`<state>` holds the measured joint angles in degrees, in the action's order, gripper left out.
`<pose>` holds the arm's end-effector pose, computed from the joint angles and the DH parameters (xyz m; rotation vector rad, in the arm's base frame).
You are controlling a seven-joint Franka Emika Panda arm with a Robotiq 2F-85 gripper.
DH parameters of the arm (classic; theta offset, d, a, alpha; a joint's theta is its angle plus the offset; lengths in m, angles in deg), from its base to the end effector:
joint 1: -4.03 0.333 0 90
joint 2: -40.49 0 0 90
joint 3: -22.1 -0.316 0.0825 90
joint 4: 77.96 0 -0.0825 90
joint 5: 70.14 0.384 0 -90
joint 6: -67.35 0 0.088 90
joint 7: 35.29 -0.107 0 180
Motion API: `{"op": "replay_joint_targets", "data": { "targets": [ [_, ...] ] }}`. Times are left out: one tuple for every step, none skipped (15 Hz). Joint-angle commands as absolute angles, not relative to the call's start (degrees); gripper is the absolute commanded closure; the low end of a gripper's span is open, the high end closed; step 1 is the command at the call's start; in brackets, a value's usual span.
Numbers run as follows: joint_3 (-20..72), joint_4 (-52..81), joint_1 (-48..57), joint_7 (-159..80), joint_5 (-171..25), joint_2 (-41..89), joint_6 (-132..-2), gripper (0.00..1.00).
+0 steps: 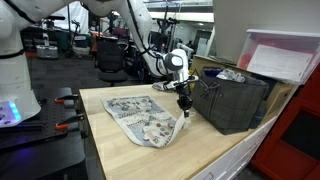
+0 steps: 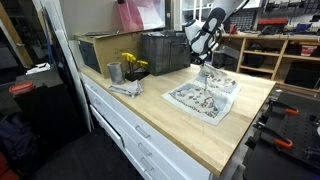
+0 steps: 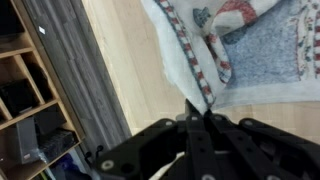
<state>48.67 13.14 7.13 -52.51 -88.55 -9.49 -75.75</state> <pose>0.6649 -0.2339 0.1705 2.5645 -0.3717 0.0767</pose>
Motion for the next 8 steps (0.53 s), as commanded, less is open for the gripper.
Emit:
{"op": "replay_joint_targets", "data": {
  "targets": [
    [51.28, 16.73, 12.24, -61.03, -93.22, -8.12, -76.26, 0.99],
    [51.64, 16.95, 13.55, -63.20, -94.07, -8.12, -75.71, 0.99],
    [51.94, 17.19, 14.71, -65.11, -94.88, -8.10, -75.31, 0.99],
    [52.32, 17.50, 15.87, -66.83, -95.62, -7.88, -75.06, 0.99],
    [52.81, 17.59, 16.94, -68.61, -96.47, -8.01, -74.98, 0.99],
    [53.14, 17.93, 18.07, -70.10, -97.03, -7.51, -74.58, 0.99],
    [53.49, 18.13, 19.00, -71.67, -97.69, -7.41, -74.45, 0.99],
    [53.66, 18.33, 19.80, -72.92, -98.37, -7.14, -74.30, 0.99]
  ]
}}
